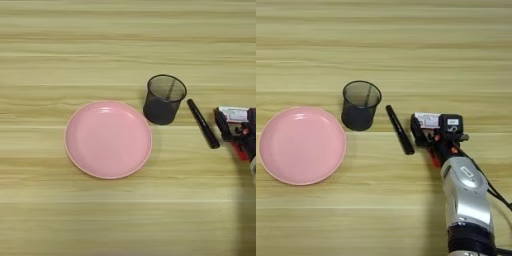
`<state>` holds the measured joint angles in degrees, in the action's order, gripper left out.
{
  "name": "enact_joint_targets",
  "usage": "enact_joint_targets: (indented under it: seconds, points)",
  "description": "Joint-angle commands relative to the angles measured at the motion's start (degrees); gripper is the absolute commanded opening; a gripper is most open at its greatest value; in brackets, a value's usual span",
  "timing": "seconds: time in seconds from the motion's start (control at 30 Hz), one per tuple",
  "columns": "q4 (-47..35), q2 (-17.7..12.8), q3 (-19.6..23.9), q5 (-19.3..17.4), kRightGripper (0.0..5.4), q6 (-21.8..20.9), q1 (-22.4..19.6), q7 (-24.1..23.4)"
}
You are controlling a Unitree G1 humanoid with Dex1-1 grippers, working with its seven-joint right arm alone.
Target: Move the objects on the table
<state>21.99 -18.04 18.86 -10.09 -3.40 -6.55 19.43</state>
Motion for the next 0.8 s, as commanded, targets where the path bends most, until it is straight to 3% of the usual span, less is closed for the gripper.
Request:
enact_joint_targets:
  seconds: [0.03, 0.8]
  points:
    - [3.28, -4.19, 1.30, 1.21, 4.02, -4.83, -5.58, -1.94]
    - [22.28, -8.41, 2.00, 2.69, 4.02, -12.44, -10.81, -5.52]
